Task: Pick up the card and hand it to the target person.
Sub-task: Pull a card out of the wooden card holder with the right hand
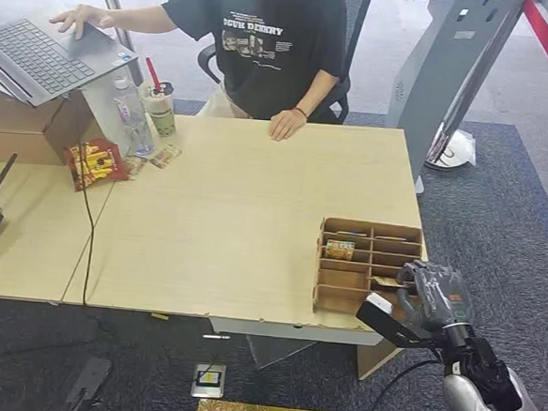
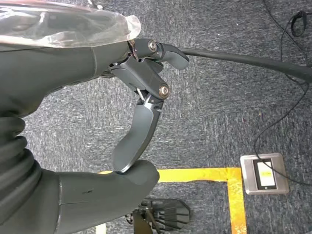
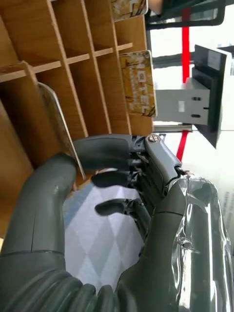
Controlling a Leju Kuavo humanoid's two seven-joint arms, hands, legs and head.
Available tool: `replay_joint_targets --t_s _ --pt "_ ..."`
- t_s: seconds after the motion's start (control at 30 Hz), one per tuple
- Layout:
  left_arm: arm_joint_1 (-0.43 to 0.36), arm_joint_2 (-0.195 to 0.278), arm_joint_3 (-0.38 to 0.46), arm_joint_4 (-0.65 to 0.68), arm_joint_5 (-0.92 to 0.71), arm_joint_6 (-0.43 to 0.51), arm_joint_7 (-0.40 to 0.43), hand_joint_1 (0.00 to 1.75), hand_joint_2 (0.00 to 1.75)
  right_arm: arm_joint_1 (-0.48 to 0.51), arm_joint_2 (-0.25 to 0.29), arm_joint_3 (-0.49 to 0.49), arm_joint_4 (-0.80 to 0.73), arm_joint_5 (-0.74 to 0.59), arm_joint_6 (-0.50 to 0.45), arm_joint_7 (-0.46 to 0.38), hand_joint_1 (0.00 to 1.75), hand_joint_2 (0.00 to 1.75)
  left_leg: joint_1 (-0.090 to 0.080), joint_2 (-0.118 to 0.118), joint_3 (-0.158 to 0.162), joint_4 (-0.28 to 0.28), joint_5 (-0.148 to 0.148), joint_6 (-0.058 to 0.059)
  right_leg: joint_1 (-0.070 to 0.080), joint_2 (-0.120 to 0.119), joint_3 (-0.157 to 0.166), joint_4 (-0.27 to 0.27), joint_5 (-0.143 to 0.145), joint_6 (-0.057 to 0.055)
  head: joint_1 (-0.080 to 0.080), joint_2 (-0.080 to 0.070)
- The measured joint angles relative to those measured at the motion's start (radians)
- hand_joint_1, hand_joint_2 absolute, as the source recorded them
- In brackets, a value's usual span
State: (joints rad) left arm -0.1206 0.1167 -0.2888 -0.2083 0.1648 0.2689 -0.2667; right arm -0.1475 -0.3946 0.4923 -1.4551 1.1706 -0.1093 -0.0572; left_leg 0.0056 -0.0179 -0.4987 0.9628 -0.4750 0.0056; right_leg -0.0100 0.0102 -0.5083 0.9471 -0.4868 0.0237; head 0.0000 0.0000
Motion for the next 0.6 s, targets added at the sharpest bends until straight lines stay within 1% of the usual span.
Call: replay_joint_targets --t_s 0.33,0.6 --pt "0.005 -0.006 0.000 0.000 0.007 0.006 0.000 0.00 1.75 -0.004 0.000 0.023 -0.062 0.036 0.011 0.045 1.75 1.75 0.000 0.000 0.000 0.000 0.000 0.000 0.000 0.000 0.000 0.000 0.000 0.000 0.000 0.000" --pt "0.013 -0.011 0.000 0.000 0.013 0.011 -0.002 0.00 1.75 -0.004 -0.008 0.007 -0.112 0.030 -0.011 0.058 1.75 1.75 0.000 0.000 0.000 0.000 0.000 0.000 0.000 0.000 0.000 0.000 0.000 0.000 0.000 0.000"
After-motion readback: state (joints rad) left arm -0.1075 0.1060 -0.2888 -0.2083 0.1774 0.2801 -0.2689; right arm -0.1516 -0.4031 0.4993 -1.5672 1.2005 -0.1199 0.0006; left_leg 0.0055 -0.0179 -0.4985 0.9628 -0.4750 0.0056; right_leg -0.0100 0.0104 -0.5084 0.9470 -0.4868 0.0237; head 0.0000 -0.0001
